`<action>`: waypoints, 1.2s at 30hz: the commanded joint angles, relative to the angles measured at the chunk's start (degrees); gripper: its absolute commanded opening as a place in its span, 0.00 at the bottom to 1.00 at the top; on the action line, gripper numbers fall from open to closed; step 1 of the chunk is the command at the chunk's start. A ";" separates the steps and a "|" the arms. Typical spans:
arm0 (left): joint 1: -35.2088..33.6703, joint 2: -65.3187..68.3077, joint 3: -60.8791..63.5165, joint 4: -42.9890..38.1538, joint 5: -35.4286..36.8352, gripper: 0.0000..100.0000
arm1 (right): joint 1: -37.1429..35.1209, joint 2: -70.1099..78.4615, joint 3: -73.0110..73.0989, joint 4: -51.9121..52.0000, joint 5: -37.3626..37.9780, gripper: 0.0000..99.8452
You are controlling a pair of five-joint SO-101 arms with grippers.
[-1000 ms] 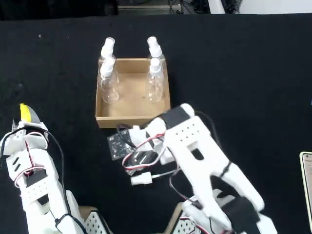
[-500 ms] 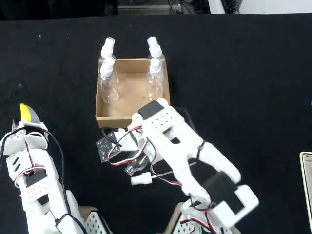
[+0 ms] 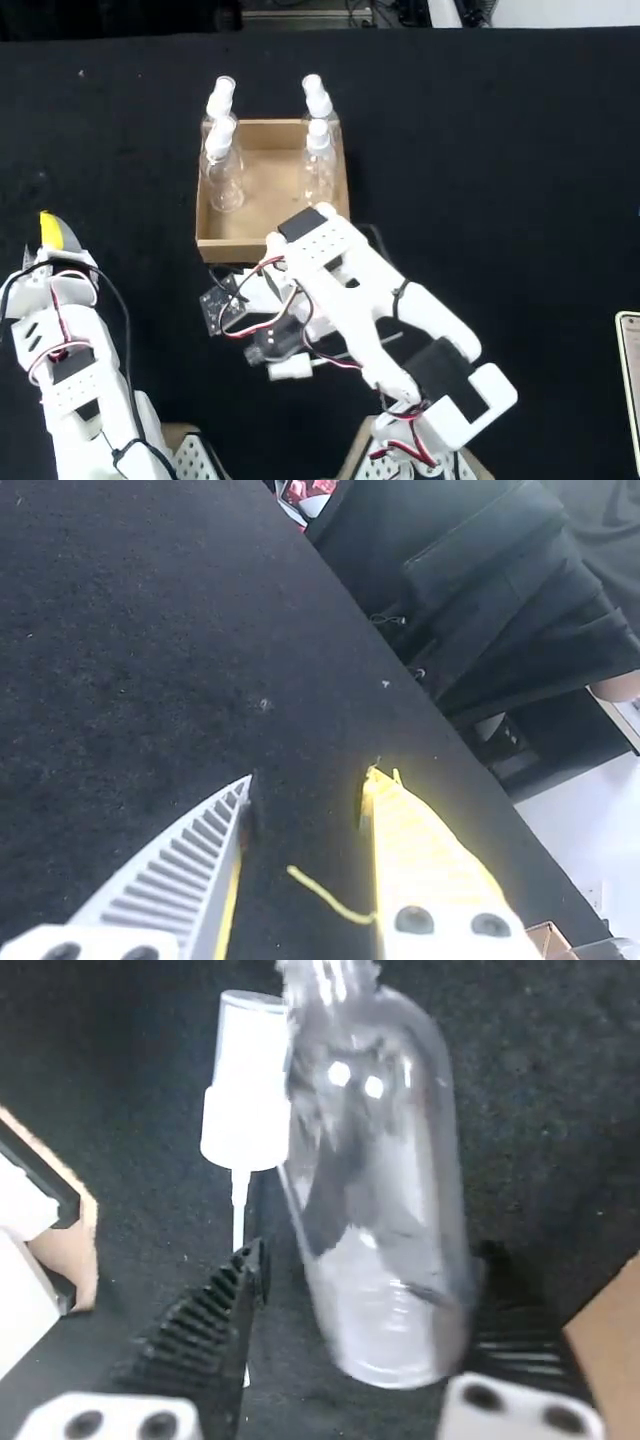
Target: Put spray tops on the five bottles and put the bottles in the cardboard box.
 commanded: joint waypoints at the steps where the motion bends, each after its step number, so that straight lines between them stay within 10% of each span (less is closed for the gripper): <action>1: -0.48 0.09 -4.00 -1.23 0.44 0.16 | 0.70 -0.57 -1.45 -1.49 0.09 0.20; 9: -0.48 0.09 -4.00 -1.23 0.44 0.16 | 9.41 -2.77 -0.84 -6.77 -11.25 0.19; 17: -0.48 0.09 -4.00 -1.23 0.44 0.16 | 15.74 -15.52 -0.66 11.43 -15.38 0.19; 36: -0.40 0.09 -3.91 -1.23 0.35 0.16 | 76.57 -10.59 -0.75 -8.53 -1.76 0.19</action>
